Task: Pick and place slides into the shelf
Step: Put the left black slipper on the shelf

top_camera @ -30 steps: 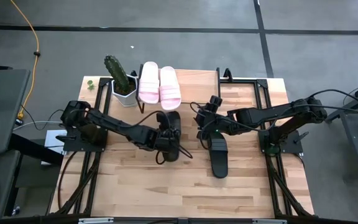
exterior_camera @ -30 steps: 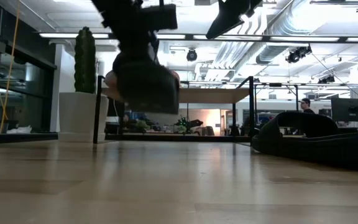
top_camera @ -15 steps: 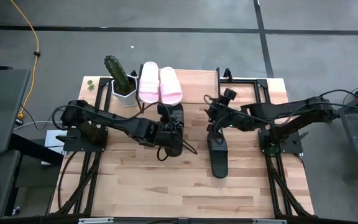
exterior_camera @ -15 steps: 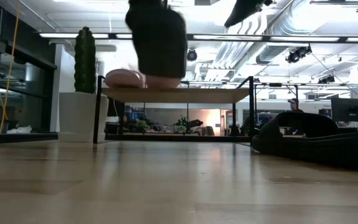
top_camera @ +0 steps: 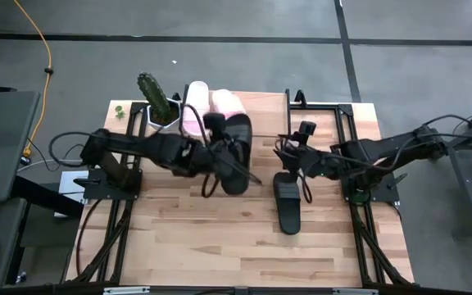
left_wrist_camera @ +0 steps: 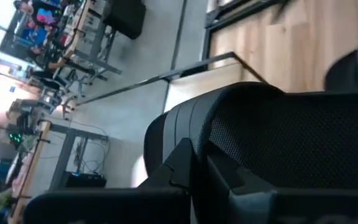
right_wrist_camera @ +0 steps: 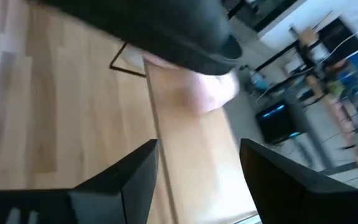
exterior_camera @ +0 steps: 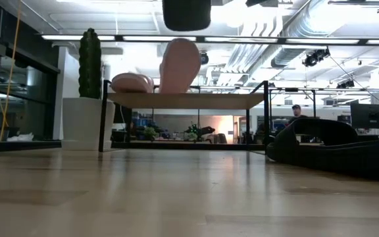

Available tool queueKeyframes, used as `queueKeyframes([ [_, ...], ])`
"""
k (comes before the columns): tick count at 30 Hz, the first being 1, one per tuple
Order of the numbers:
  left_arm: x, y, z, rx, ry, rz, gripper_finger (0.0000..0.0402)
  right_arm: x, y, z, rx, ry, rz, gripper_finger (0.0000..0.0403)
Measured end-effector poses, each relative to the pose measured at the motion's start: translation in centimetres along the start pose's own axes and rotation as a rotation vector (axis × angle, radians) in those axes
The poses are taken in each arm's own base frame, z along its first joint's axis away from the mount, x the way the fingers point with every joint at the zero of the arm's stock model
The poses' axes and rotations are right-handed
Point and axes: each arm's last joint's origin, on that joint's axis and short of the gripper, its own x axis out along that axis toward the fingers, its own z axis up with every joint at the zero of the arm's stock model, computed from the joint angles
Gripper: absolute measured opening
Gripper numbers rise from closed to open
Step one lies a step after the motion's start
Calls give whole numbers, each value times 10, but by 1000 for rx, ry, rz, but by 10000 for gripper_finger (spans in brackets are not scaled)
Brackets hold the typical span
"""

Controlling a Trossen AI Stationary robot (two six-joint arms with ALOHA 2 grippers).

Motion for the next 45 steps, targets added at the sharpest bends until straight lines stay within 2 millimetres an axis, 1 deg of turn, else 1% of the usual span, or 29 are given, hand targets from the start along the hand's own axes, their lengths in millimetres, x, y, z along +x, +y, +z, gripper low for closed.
queueKeyframes([
  [2,-2,14,0,-18,8,12,7,-6,4,2,-45,-15,-31,217],
  [5,1,35,-2,-45,33,36,12,-14,9,7,-96,-54,-64,217],
  [8,6,52,-6,-76,46,5,8,-21,14,13,-111,-106,-59,217],
  [12,12,66,-10,-93,55,-19,4,-28,17,18,-129,-144,-77,217],
  [15,13,73,-12,-105,63,-9,10,-30,18,20,-150,-159,-83,217],
  [19,15,76,-13,-112,52,-58,13,-31,19,22,-150,-173,-83,217],
  [25,14,76,-13,-113,41,-87,4,-29,21,22,-142,-172,-75,217],
  [29,13,75,-12,-115,34,-111,10,-27,24,23,-171,-173,-66,217],
  [32,13,75,-12,-119,30,-110,14,-24,29,26,-188,-189,-52,217],
  [37,14,75,-10,-132,7,-130,5,-14,44,34,-304,-204,-71,217],
  [39,13,74,-10,-132,3,-143,4,-11,49,39,-319,-222,-85,217],
  [42,13,74,-10,-131,4,-145,10,-7,53,43,-328,-229,-116,217],
  [45,13,74,-10,-130,5,-145,15,-7,52,44,-338,-211,-153,217],
])
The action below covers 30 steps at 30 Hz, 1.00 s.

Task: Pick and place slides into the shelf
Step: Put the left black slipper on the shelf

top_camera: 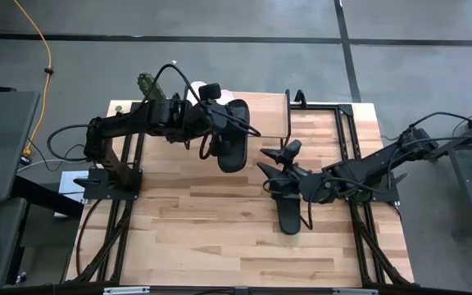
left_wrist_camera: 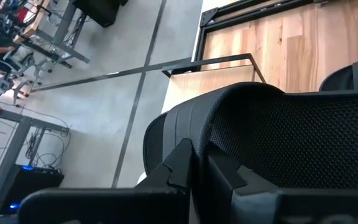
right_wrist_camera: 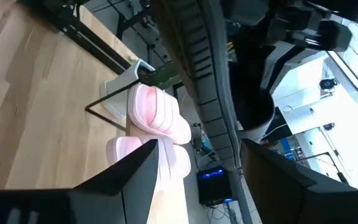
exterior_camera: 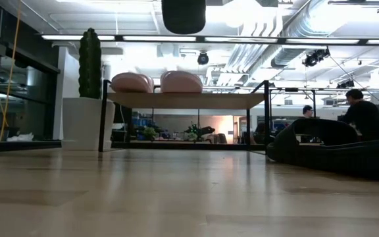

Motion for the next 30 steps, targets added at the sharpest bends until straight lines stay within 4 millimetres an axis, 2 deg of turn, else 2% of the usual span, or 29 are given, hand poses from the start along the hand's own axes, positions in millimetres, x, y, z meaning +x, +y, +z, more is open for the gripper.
queueKeyframes([
  [18,0,0,0,-11,-3,-7,5,-15,-2,18,2,-153,-5,217],
  [26,0,-1,3,-33,-39,-53,15,-12,-2,20,4,-173,13,217],
  [30,1,-1,4,-44,-49,-54,10,-4,0,28,1,-181,21,217],
])
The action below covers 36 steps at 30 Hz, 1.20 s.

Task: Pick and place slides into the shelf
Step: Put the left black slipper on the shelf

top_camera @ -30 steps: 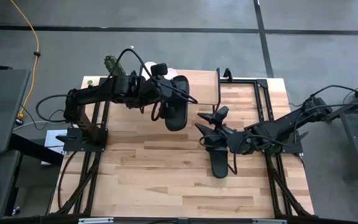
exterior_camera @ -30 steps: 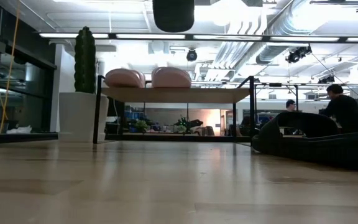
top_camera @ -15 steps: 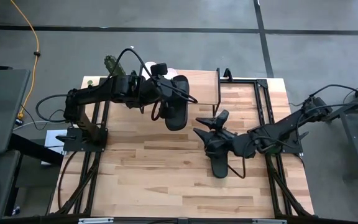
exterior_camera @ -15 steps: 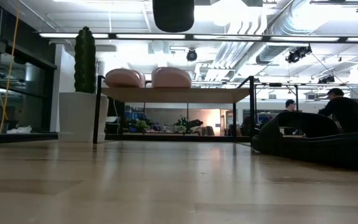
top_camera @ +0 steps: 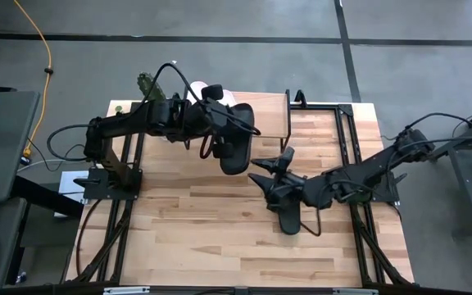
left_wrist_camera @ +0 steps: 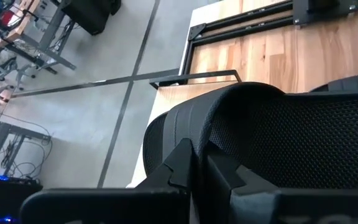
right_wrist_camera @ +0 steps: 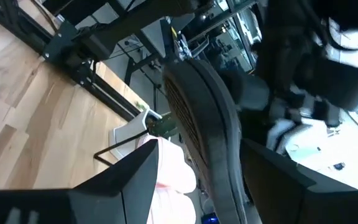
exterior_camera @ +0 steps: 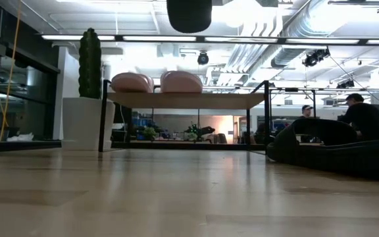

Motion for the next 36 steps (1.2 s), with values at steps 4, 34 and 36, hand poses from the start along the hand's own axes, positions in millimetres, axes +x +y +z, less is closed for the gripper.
queueKeyframes([
  [4,9,-6,1,18,14,-25,4,10,6,11,-46,24,1,217],
  [34,24,-14,2,58,56,7,9,29,4,11,1,112,64,217],
  [36,24,-14,2,58,55,7,16,29,5,11,9,105,77,217],
])
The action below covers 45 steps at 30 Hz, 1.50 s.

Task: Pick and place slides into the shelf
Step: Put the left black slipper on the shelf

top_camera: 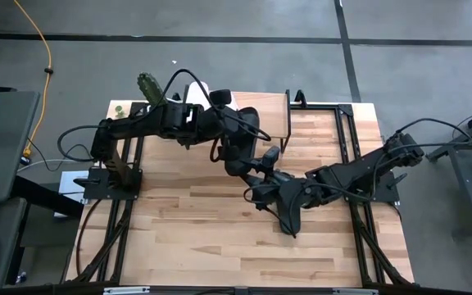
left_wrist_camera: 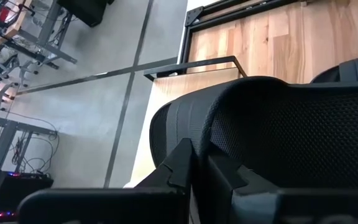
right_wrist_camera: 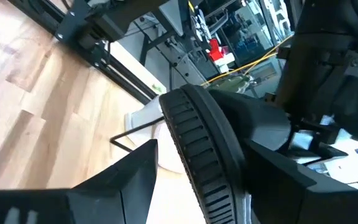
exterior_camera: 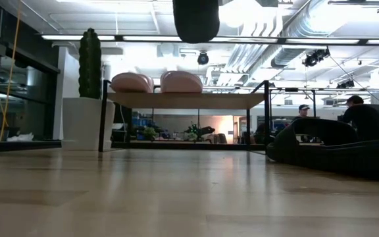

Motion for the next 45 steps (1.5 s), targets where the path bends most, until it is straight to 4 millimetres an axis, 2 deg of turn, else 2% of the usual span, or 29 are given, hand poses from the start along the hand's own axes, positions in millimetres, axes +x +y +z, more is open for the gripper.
queueKeyframes([
  [4,0,0,1,-4,-7,0,20,0,0,0,8,-5,8,214],
  [7,0,0,1,-4,-11,-13,12,0,0,0,9,-7,10,193],
  [12,0,0,1,-4,-12,-16,6,0,0,0,5,-4,10,119],
  [17,-1,0,1,-6,-16,-18,28,0,2,-1,-5,-5,23,38],
  [24,-1,0,1,-6,-14,-7,36,0,2,-1,-2,-9,33,35],
  [31,-2,3,1,10,11,90,37,0,2,-3,-19,22,16,35],
  [36,-11,10,1,16,3,97,41,2,1,-5,-20,43,0,35],
  [39,-21,17,3,-1,-23,100,68,2,-1,-6,-4,47,-5,35],
  [45,-39,30,8,-53,-79,108,161,6,-2,-11,-5,87,-6,35],
])
